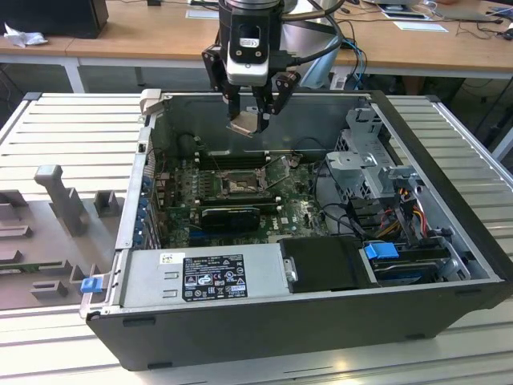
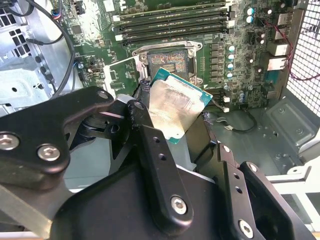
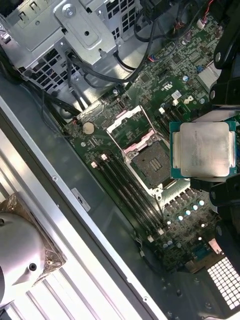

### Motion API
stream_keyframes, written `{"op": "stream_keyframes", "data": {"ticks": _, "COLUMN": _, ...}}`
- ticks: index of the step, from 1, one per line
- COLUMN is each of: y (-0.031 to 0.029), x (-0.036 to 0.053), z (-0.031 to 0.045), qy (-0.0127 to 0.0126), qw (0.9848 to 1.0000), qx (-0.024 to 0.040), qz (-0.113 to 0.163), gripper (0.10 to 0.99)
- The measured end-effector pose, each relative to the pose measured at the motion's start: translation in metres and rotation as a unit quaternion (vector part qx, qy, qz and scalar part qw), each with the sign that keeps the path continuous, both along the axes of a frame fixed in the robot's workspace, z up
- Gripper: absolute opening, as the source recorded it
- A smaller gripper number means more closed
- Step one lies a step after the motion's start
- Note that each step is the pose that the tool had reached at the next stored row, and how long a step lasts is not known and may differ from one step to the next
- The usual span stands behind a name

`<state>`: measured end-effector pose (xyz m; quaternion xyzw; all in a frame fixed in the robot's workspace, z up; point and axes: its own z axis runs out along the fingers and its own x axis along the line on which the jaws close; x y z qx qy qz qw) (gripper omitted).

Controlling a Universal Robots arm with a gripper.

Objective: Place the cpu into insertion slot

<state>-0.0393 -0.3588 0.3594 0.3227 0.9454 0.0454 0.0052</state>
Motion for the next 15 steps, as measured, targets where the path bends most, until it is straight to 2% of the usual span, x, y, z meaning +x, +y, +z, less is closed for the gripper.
{"op": "stream_keyframes", "data": {"ticks": 15, "y": 0.0, "x": 0.0, "z": -0.0001, "qy": 0.0, "qw": 0.9999, "qx": 0.0, "qz": -0.015, "gripper": 0.529}}
